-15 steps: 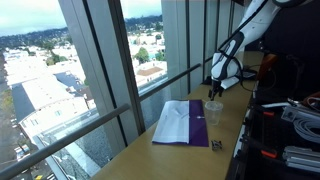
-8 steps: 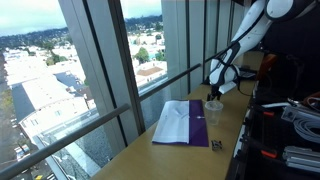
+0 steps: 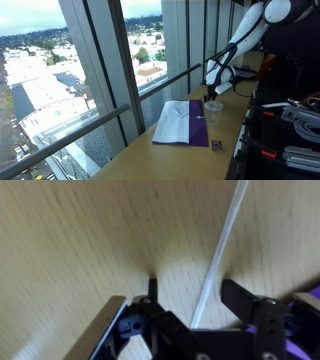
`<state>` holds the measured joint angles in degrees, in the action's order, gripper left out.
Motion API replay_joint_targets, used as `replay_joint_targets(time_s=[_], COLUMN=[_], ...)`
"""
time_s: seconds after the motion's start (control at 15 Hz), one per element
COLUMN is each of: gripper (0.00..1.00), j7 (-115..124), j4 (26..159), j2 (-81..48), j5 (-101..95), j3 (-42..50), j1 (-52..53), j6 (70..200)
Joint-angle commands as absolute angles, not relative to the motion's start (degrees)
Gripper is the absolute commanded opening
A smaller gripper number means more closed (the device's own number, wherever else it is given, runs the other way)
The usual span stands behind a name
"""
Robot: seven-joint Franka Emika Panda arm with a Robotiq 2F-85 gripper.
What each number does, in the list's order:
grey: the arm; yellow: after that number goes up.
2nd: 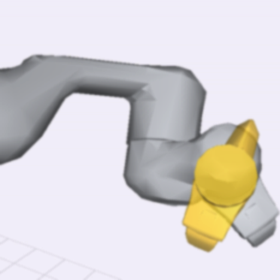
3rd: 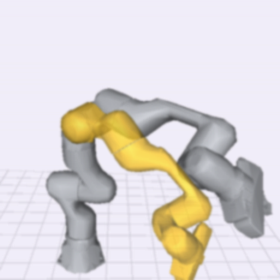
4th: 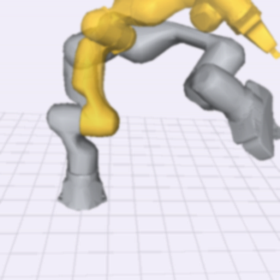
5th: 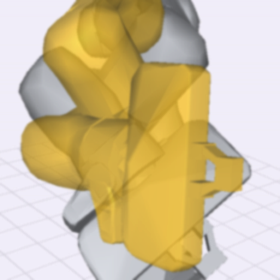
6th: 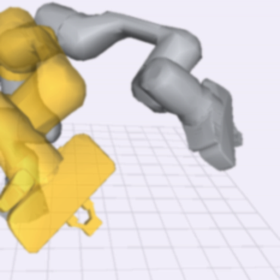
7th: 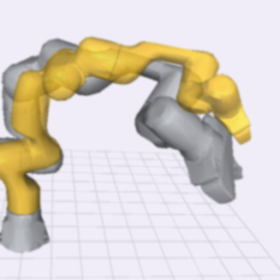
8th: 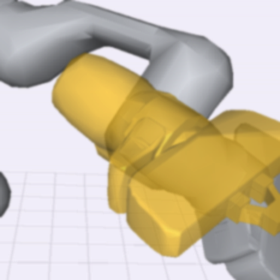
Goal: Pick up the clear straw and put it through the top hole into the clear plastic cup
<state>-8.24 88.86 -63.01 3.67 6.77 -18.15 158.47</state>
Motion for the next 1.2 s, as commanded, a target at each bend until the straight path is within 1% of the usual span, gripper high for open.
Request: replay_joint_targets(time_s=[0.0, 0.2, 0.27, 0.33, 0.47, 0.53, 0.73, 1.0, 1.13], gripper=[0.36, 0.16, 0.07, 0.01, 0.0, 0.02, 0.03, 0.03, 0.03], j7=[-6.61, -6.42, -6.38, -6.36, -6.19, -5.86, -4.04, -3.24, -3.85], j4=[86.66, 86.59, 86.6, 86.73, 87.33, 87.78, 90.06, 92.12, 90.34], j2=[-64.61, -64.75, -64.81, -64.74, -64.48, -64.23, -61.87, -55.77, -52.9], j5=[3.04, 2.87, 2.82, 2.77, 2.69, 2.58, 2.13, 1.27, 0.64], j3=[6.32, 6.65, 6.76, 6.88, 7.1, 7.42, 8.96, 9.05, 8.38], j1=[-17.69, -17.56, -17.52, -17.48, -17.23, -16.84, -14.88, -11.97, -11.02], j6=[157.85, 157.85, 157.91, 157.91, 157.96, 157.66, 154.33, 142.01, 134.34])
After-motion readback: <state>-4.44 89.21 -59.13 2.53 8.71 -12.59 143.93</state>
